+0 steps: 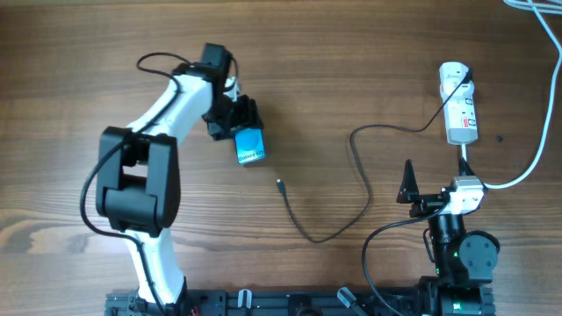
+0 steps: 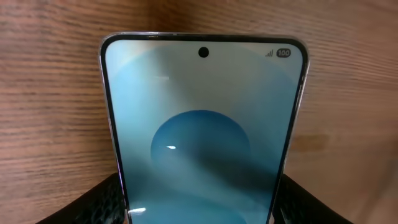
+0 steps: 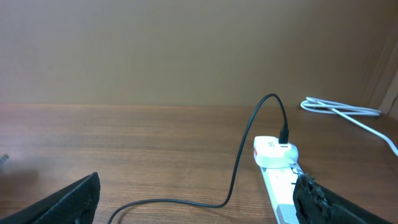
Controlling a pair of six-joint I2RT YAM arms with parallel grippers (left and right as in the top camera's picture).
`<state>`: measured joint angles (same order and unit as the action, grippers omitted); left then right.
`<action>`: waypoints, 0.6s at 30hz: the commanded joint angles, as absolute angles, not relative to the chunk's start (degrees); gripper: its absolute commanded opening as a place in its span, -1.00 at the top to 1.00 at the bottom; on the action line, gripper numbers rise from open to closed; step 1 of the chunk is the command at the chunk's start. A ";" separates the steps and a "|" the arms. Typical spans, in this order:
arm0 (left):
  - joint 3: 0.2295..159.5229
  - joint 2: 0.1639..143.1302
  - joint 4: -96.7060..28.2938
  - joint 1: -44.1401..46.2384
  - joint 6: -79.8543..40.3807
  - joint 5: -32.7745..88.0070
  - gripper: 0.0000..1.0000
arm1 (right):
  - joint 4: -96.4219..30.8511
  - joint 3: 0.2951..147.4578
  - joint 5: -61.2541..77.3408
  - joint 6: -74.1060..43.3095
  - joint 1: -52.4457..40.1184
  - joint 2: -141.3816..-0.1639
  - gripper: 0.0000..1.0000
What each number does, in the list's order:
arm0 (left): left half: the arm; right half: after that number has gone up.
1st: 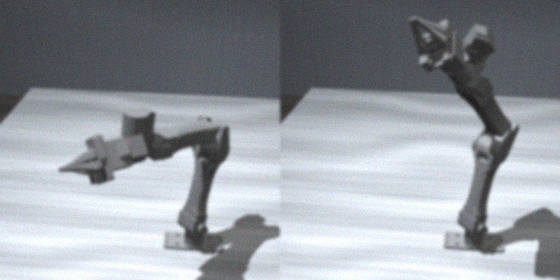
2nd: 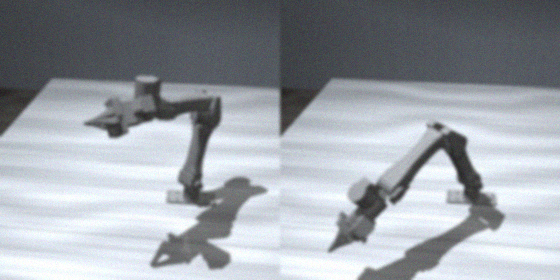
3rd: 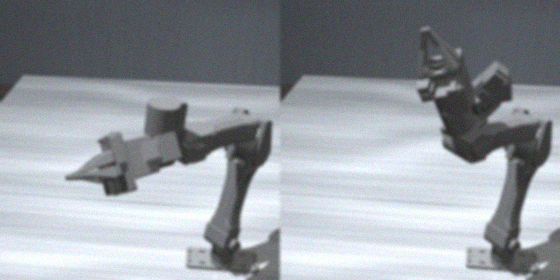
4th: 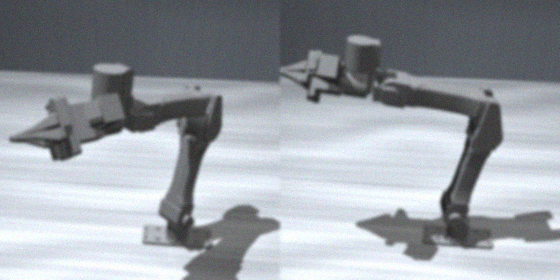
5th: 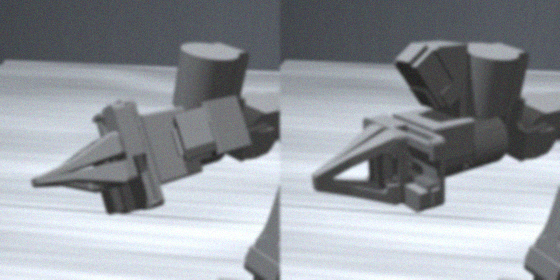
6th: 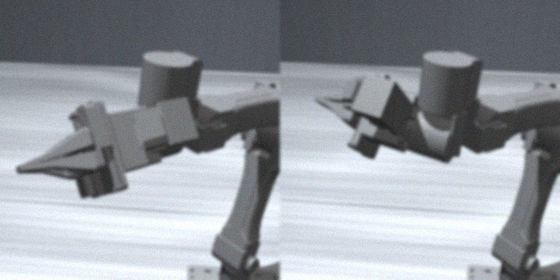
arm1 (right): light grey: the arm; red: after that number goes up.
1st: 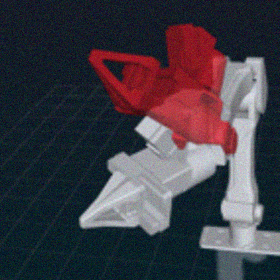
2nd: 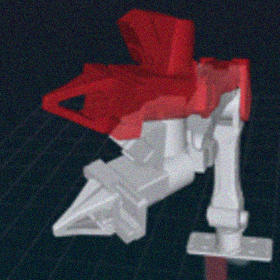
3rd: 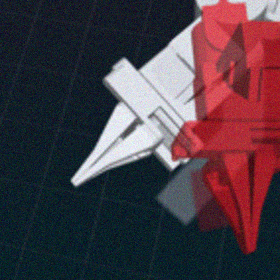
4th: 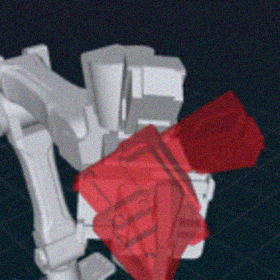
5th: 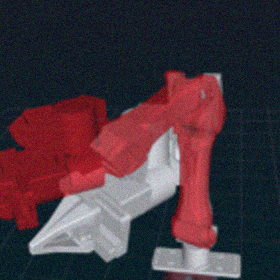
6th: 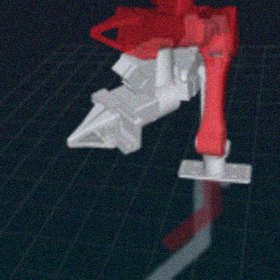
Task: Plug charger to phone and switch on socket
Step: 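Move the right gripper toward the phone held by the left gripper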
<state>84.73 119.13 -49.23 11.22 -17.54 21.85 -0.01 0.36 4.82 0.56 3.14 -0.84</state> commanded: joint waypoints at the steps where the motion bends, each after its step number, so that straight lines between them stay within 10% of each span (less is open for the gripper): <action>1: 84.64 116.88 -49.54 8.43 -8.25 37.04 -0.26 | 0.19 0.30 5.02 1.26 2.85 -0.43 -0.99; 18: 84.64 116.90 -50.59 7.60 1.10 50.11 -0.28 | -6.68 13.67 20.29 -16.78 2.85 -8.25 -0.99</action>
<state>84.73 119.13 -50.57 7.79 -0.43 47.09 -4.25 4.38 18.22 -15.84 3.14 -3.44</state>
